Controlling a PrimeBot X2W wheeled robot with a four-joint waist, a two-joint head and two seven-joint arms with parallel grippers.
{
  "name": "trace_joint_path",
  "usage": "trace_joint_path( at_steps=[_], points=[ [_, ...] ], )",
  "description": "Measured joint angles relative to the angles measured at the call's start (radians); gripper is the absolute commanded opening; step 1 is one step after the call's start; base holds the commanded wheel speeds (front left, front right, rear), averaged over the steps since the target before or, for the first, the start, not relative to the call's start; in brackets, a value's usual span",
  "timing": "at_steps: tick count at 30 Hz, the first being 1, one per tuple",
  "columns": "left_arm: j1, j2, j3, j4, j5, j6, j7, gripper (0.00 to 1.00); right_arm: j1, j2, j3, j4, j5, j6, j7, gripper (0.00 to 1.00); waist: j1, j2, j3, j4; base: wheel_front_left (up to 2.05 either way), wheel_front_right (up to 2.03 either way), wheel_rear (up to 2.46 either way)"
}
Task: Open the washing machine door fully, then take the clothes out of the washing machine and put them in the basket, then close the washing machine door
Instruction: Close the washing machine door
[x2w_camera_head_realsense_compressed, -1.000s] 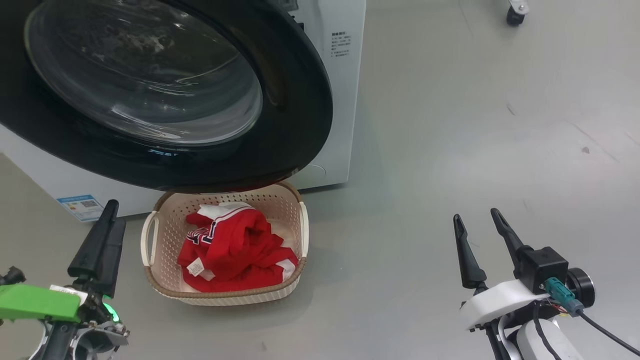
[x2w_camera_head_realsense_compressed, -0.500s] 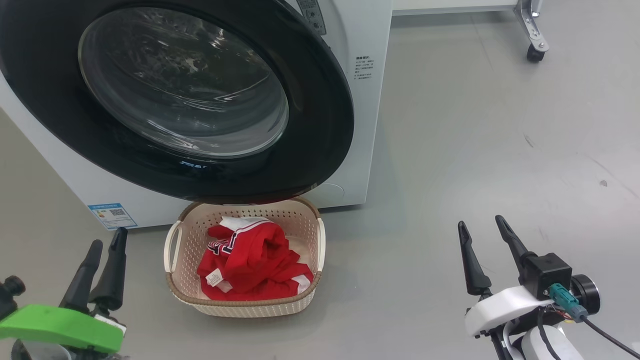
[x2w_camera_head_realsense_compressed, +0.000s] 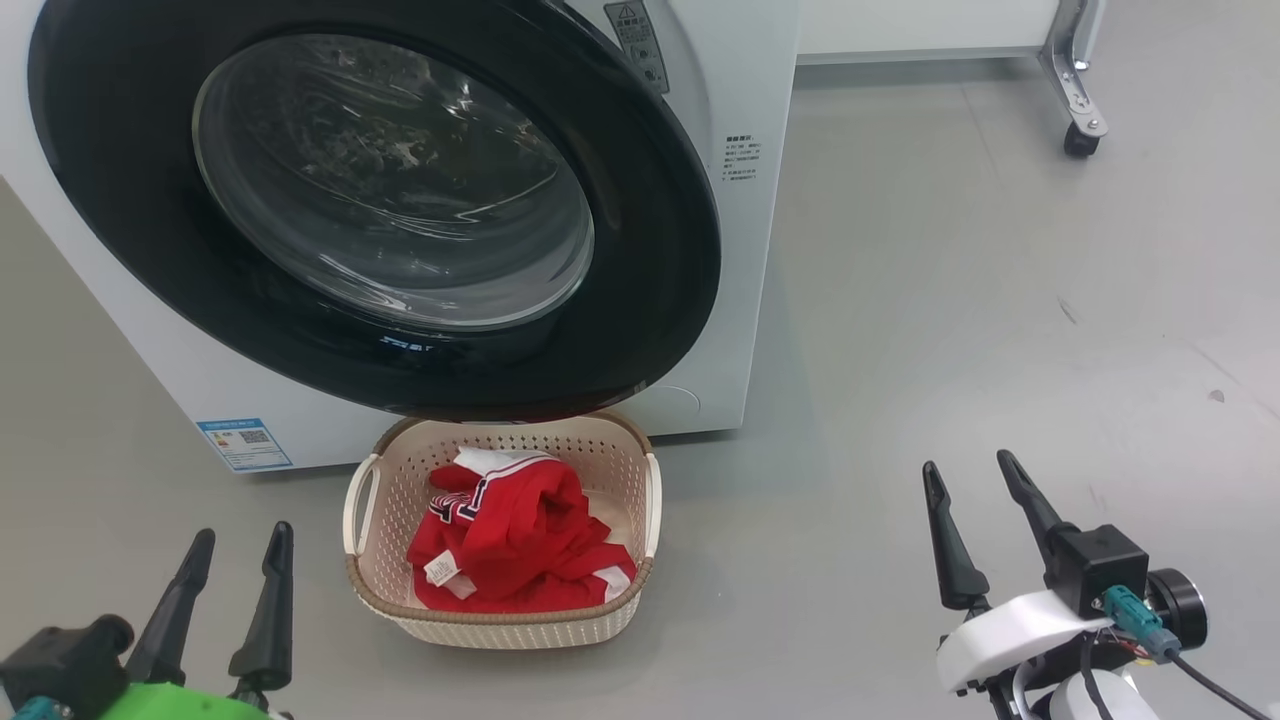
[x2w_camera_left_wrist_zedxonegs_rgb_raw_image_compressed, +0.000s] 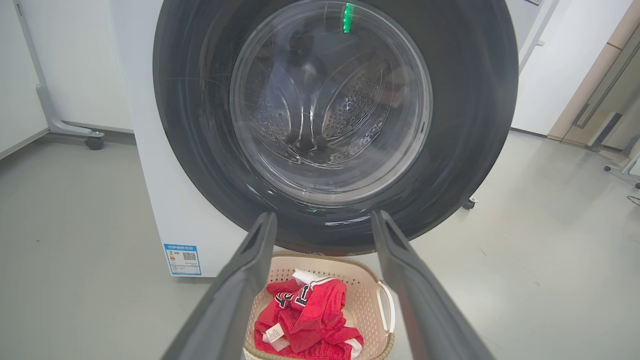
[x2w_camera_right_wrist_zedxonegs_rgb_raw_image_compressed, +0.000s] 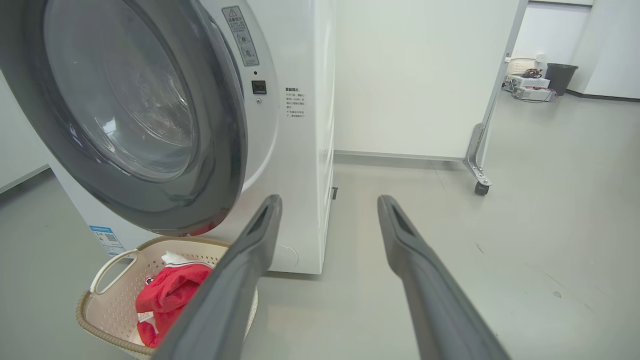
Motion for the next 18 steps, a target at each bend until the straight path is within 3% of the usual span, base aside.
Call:
trace_joint_path(
  at_steps=[8,18],
  points=[
    [0.036,-0.011,-0.026,0.041,0.098,0.058,-0.061,1.0,0.022,0.001,0.006,0.002,-0.001,0.0,0.0,1.0,0.0,0.0,-0.018,0.0,0.0,0.0,0.0],
    [0.05,-0.036,-0.056,0.062,0.134,0.091,-0.091,1.0,0.05,0.001,0.006,0.005,-0.001,-0.009,0.0,1.0,0.0,0.0,-0.033,-0.006,0.0,0.0,0.0]
  ],
)
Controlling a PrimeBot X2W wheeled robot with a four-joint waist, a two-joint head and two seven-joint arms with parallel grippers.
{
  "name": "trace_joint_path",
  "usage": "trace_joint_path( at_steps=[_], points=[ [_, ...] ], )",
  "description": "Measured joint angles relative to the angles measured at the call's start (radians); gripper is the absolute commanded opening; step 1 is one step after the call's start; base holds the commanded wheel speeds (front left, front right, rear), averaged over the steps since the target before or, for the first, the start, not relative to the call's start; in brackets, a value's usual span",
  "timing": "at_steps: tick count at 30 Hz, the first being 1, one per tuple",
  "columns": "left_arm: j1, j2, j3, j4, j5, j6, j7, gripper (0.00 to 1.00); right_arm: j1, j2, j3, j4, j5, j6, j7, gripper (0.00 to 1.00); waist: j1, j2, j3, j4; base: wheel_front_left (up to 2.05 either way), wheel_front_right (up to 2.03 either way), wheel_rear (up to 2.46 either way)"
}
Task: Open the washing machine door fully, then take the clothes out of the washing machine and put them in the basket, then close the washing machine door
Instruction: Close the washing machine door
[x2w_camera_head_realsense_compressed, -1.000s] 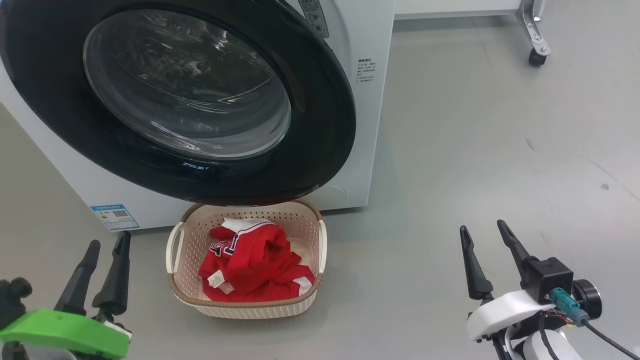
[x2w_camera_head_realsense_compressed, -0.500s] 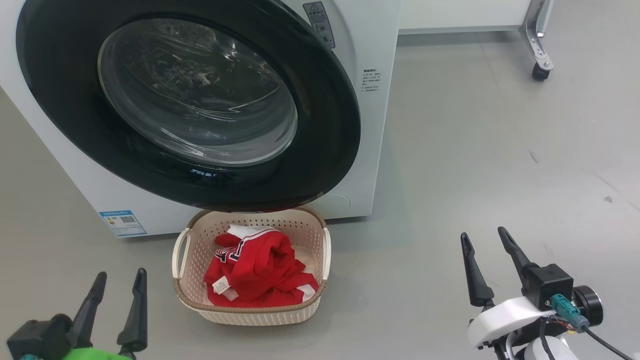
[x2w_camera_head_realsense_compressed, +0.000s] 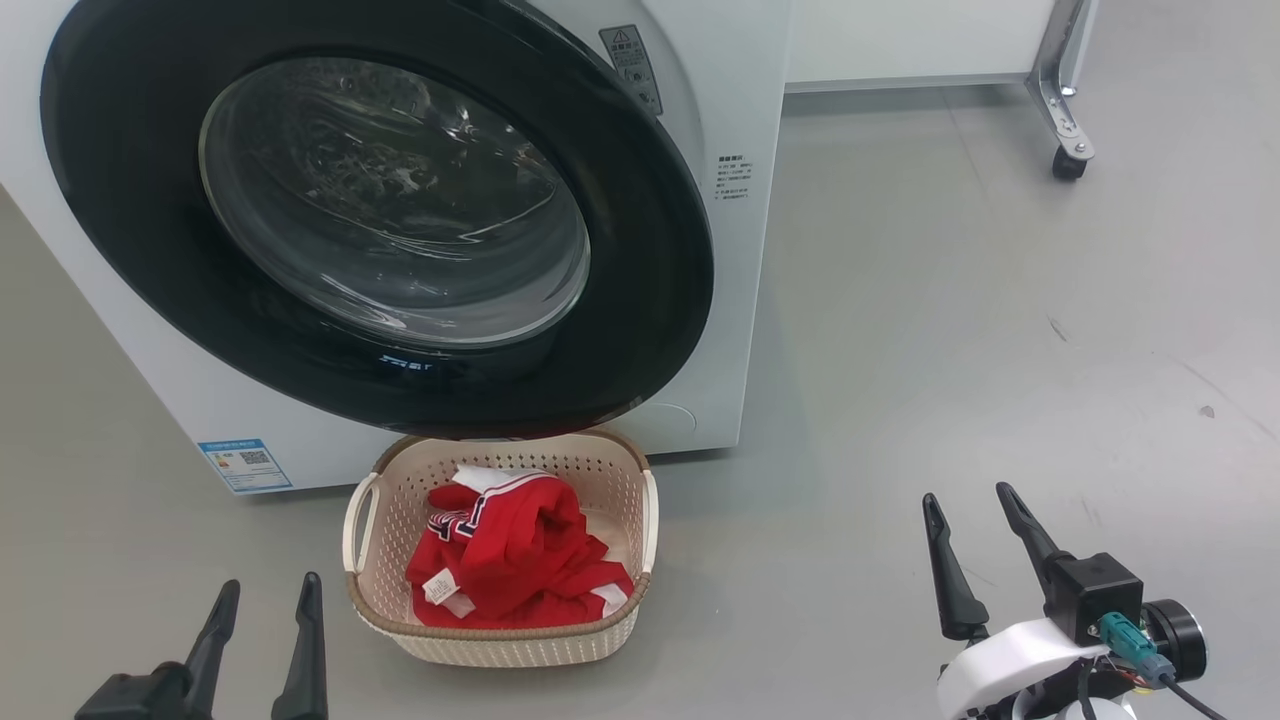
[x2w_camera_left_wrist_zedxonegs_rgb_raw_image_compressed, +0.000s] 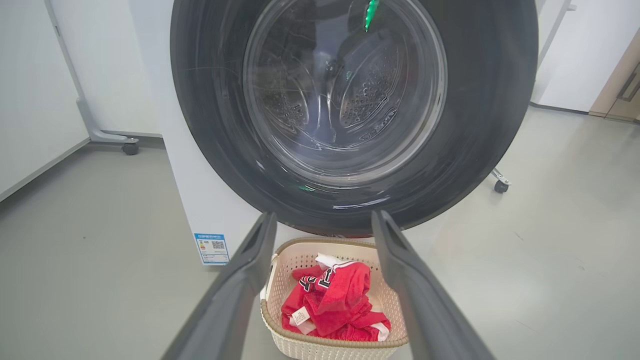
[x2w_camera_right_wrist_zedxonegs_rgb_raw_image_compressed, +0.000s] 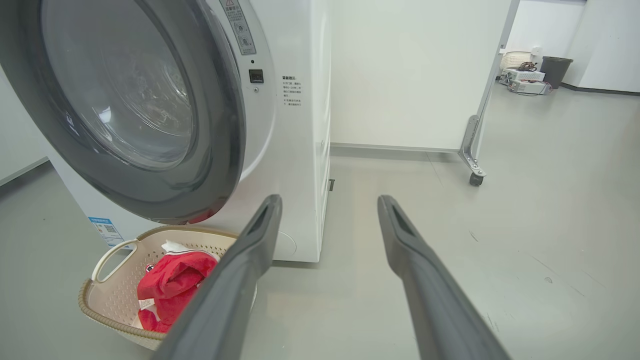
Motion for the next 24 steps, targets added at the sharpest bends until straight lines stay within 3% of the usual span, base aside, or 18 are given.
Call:
trace_joint_path(
  at_steps=[24],
  points=[
    [0.003,-0.021,-0.018,0.024,0.03,0.033,-0.026,1.0,0.016,0.0,0.0,-0.018,0.0,-0.002,0.001,1.0,0.0,0.0,-0.004,-0.004,0.0,0.0,0.0]
  ],
)
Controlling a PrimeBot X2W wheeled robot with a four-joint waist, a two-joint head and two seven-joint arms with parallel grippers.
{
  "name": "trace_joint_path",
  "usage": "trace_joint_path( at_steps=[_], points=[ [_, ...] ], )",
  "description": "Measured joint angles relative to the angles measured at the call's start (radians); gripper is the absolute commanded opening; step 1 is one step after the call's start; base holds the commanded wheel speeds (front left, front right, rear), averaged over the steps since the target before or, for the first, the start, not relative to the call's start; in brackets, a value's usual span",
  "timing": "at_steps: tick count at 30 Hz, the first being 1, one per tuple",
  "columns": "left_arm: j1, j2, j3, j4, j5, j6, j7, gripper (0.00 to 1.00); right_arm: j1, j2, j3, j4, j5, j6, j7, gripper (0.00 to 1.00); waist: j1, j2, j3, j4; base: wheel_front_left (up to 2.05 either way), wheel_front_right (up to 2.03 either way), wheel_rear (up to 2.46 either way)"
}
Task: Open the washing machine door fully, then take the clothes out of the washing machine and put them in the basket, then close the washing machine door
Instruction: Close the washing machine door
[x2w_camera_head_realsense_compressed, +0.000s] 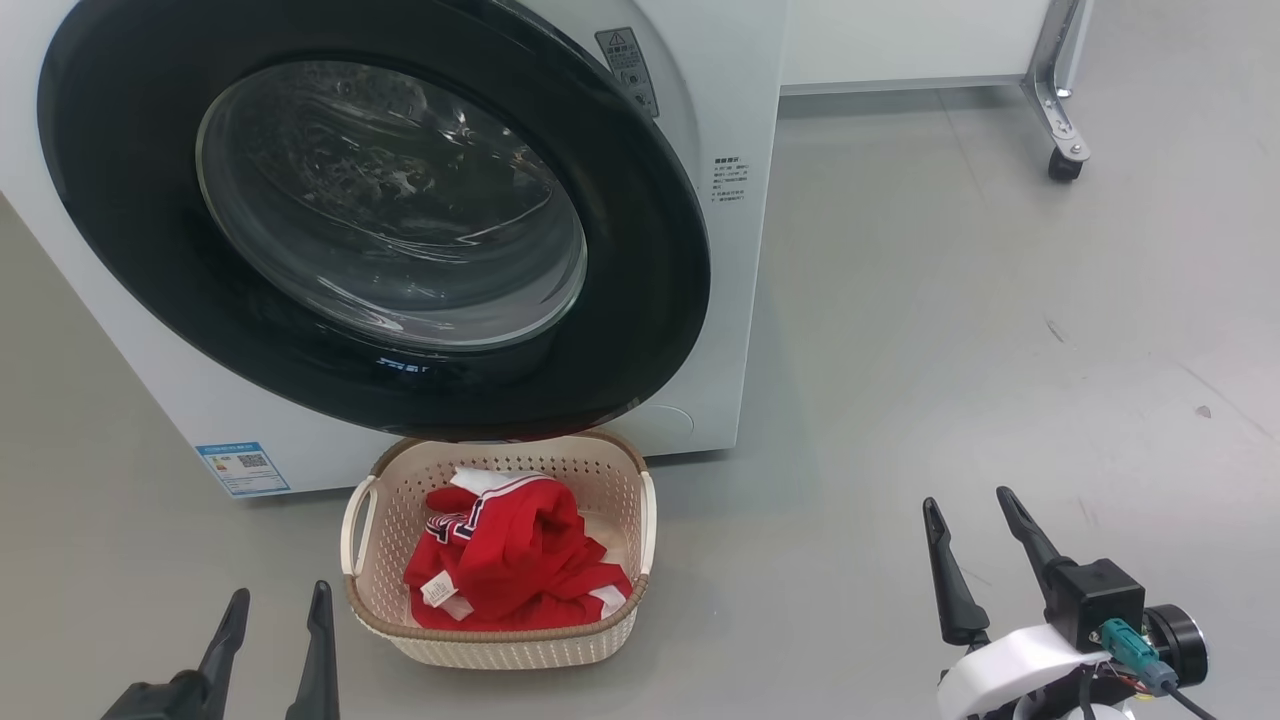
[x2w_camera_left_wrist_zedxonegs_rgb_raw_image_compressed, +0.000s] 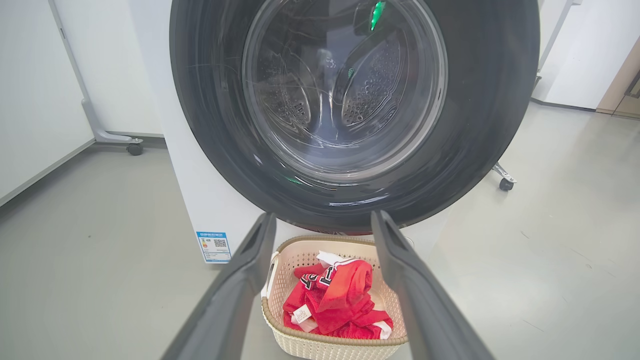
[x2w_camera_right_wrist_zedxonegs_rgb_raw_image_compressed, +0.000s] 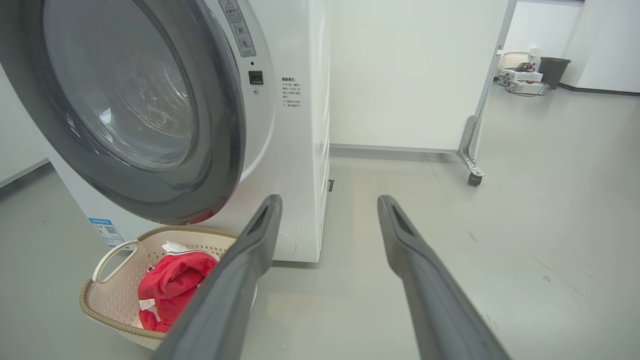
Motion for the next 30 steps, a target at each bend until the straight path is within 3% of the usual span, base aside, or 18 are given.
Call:
trace_joint_path(
  at_steps=[7,8,9,10,30],
  points=[
    [0.0,-0.001,-0.006,0.002,0.0,0.0,-0.001,1.0,0.0,0.0,0.0,-0.004,0.0,-0.007,0.003,1.0,0.0,0.0,-0.001,0.001,0.0,0.0,0.0],
    [0.0,-0.001,-0.006,0.003,0.0,0.0,-0.003,1.0,0.0,0.0,0.0,-0.005,0.0,-0.007,0.003,0.77,0.0,0.0,-0.001,0.001,0.0,0.0,0.0],
    [0.0,-0.001,-0.006,0.003,0.0,0.0,-0.006,1.0,0.0,0.0,0.0,-0.005,0.0,-0.007,0.003,0.2,0.0,0.0,-0.001,0.002,0.0,0.0,0.0],
    [0.0,-0.001,-0.006,0.004,0.0,0.001,-0.008,1.0,0.0,0.001,-0.001,-0.005,0.0,-0.007,0.003,0.0,0.0,0.0,-0.001,0.002,0.0,0.0,0.0],
    [-0.006,-0.002,-0.039,0.008,0.018,0.001,-0.007,1.0,-0.022,-0.015,-0.004,0.006,0.001,-0.002,0.012,0.0,0.0,0.0,0.011,0.031,0.0,0.0,0.0]
  ],
)
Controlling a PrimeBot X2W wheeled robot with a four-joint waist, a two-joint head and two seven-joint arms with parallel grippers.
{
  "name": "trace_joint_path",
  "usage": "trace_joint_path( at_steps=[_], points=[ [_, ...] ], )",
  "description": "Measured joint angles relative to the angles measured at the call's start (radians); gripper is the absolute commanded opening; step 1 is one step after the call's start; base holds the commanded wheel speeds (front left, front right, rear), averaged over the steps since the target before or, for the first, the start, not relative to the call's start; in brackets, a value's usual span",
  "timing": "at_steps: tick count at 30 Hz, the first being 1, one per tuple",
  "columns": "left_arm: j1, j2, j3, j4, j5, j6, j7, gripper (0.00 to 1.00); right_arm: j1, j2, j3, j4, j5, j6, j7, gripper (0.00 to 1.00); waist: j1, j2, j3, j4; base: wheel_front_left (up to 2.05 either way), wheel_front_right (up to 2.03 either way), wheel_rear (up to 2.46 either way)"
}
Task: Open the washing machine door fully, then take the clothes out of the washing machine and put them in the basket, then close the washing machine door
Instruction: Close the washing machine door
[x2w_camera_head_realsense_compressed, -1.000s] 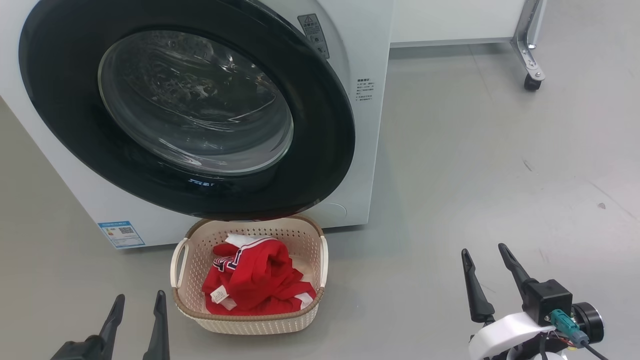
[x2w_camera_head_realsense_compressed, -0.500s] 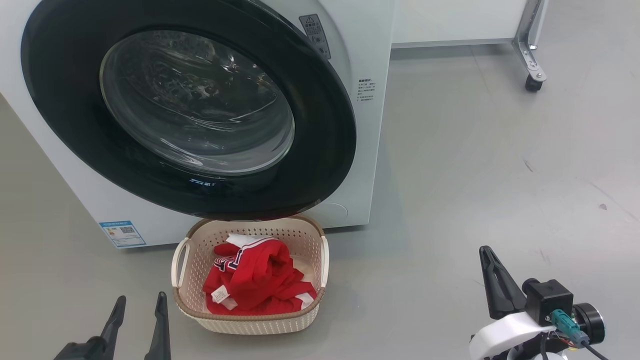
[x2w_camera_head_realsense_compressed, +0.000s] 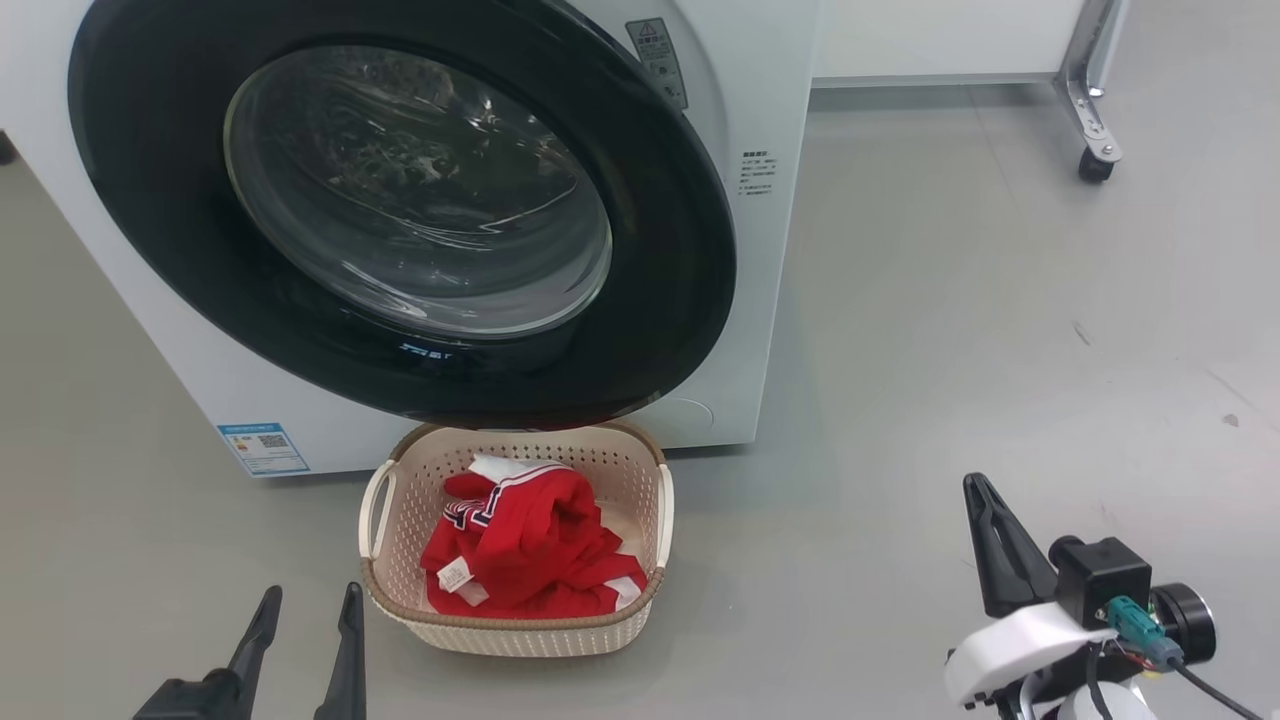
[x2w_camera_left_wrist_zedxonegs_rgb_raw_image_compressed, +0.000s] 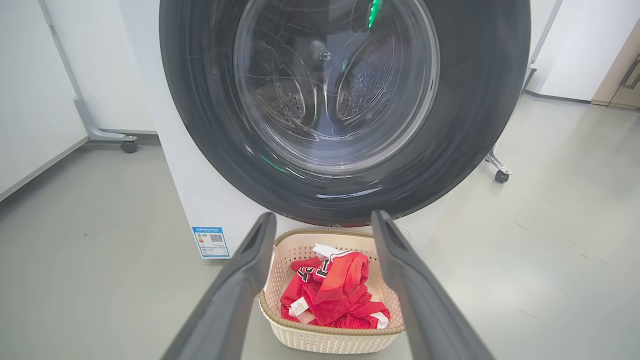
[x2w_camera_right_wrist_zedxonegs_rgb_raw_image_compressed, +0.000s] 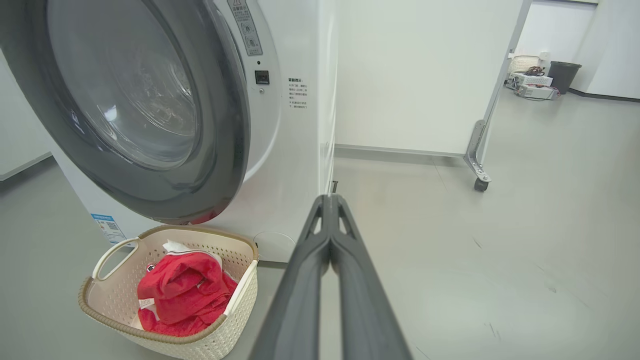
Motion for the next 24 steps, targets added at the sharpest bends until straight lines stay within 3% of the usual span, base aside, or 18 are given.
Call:
trace_joint_path(
  at_steps=[24],
  points=[
    [-0.123,-0.032,-0.059,-0.023,0.015,-0.019,0.003,1.0,-0.433,-0.001,0.093,0.072,-0.062,0.109,0.088,0.0,0.0,0.0,0.144,0.106,0.0,0.0,0.0]
  ],
)
